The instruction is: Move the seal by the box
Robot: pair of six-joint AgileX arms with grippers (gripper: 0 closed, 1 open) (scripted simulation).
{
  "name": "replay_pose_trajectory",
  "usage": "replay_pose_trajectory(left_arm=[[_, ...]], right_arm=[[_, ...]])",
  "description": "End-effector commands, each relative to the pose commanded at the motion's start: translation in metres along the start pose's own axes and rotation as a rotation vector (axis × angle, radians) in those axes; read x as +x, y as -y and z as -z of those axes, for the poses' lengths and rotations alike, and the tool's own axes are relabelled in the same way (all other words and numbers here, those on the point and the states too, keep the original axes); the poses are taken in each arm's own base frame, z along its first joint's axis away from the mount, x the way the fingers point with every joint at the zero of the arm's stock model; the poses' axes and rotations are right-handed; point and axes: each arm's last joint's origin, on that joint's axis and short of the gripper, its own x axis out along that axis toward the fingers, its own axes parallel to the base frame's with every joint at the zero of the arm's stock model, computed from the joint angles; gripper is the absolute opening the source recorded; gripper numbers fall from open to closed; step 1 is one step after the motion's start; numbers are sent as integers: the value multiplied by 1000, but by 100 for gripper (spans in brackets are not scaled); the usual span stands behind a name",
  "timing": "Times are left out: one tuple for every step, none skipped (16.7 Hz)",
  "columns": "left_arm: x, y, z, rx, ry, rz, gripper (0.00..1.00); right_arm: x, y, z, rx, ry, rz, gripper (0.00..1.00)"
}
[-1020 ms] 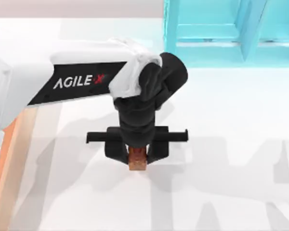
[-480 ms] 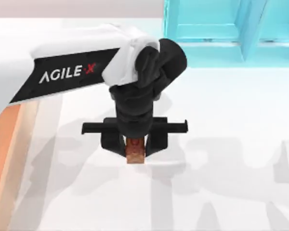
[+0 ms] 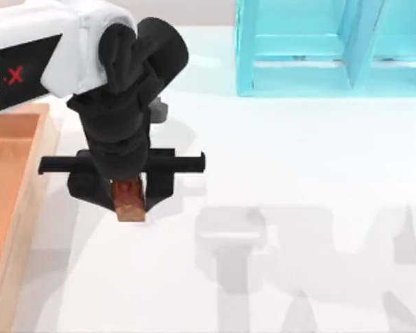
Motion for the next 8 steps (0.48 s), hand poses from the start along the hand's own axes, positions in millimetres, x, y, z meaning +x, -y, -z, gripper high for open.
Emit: replay_pose_trajectory(left_arm=[[-5,-9,3,0,1,1,0],[-10,-18,6,0,3,2,0],[-14,-26,8,0,0,1,0],[-17,-34,12,0,-3,-1,0],[-22,-42,16,0,2,1,0],[-28,-51,20,0,10,4,0],[-35,-62,26,-1,15,6,0],[-39,-73,32,0,11,4,0]], right_arm=[[0,0,0,0,0,0,100],[0,0,0,0,0,0,100],[0,0,0,0,0,0,100],[0,0,0,0,0,0,100],[0,0,0,0,0,0,100],[0,0,0,0,0,0,100],[0,0,0,0,0,0,100],[0,0,0,0,0,0,100]])
